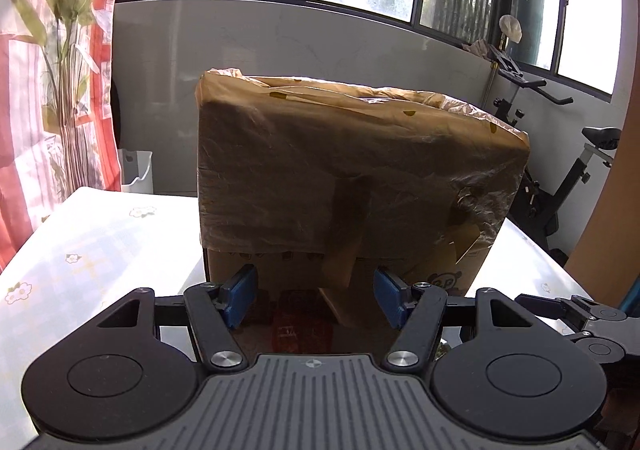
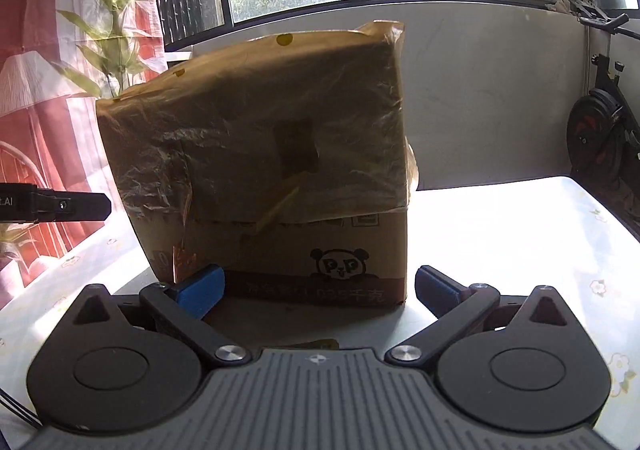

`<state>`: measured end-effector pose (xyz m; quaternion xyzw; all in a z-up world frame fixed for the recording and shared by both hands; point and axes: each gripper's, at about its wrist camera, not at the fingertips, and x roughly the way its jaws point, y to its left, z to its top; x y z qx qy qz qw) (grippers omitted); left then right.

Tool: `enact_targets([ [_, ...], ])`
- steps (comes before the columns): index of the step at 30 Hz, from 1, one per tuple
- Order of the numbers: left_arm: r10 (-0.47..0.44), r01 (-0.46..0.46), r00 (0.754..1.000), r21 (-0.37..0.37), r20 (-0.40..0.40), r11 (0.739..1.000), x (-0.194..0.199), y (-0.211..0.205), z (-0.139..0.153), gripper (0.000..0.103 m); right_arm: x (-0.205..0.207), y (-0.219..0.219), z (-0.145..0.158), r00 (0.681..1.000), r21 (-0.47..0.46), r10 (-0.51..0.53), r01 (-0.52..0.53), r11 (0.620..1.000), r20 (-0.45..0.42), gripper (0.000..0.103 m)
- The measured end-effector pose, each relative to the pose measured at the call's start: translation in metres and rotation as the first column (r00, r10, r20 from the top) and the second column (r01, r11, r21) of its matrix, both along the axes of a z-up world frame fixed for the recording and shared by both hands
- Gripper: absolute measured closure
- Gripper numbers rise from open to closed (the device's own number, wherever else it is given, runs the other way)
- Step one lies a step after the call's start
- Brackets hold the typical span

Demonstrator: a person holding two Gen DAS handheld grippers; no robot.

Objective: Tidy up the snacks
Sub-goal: 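Grasp the green-wrapped pastry with the left tool while the right tool grasps the gold foil packet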

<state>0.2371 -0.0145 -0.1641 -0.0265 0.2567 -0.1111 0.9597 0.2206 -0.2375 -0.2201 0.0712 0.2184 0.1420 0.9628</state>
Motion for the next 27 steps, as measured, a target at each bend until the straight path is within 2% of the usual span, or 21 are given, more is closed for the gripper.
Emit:
enact_targets([
  [5, 0.026, -0.027, 0.998, -0.019, -0.058, 0.999, 0.004, 0.002, -0.019, 0.037, -0.001, 0.015, -0.025, 0.997, -0.112, 0.045, -0.052, 0.992, -0.063, 0.009],
  [9, 0.038, -0.038, 0.995, -0.002, -0.095, 0.999, 0.006, -0.001, -0.036, 0.037, 0.000, 0.019, -0.038, 0.994, -0.121, 0.061, -0.072, 0.990, -0.094, 0.017],
  [11, 0.036, -0.036, 0.993, 0.002, -0.116, 0.999, 0.005, -0.002, -0.043, 0.038, 0.002, 0.024, -0.040, 0.993, -0.154, 0.053, -0.069, 0.986, -0.107, 0.020],
  [14, 0.022, -0.020, 0.991, 0.012, -0.135, 1.000, 0.004, -0.005, -0.051, 0.041, 0.005, 0.027, -0.043, 0.987, -0.154, 0.089, -0.109, 0.982, -0.132, 0.020],
  [16, -0.004, 0.007, 0.989, 0.023, -0.151, 1.000, 0.005, -0.007, -0.055, 0.046, 0.006, 0.030, -0.046, 0.983, -0.163, 0.101, -0.126, 0.979, -0.151, 0.023],
  [19, -0.075, 0.084, 0.981, 0.043, -0.178, 0.996, 0.006, -0.015, -0.062, 0.049, 0.008, 0.029, -0.047, 0.981, -0.157, 0.103, -0.129, 0.979, -0.164, 0.029],
  [22, -0.133, 0.147, 0.971, 0.056, -0.199, 0.988, 0.008, -0.021, -0.069, 0.051, 0.008, 0.024, -0.048, 0.981, -0.136, 0.101, -0.124, 0.983, -0.168, 0.043],
  [27, -0.192, 0.205, 0.953, 0.030, -0.234, 0.978, 0.022, -0.028, -0.077, 0.051, 0.008, 0.018, -0.048, 0.981, -0.099, 0.103, -0.121, 0.988, -0.164, 0.046],
])
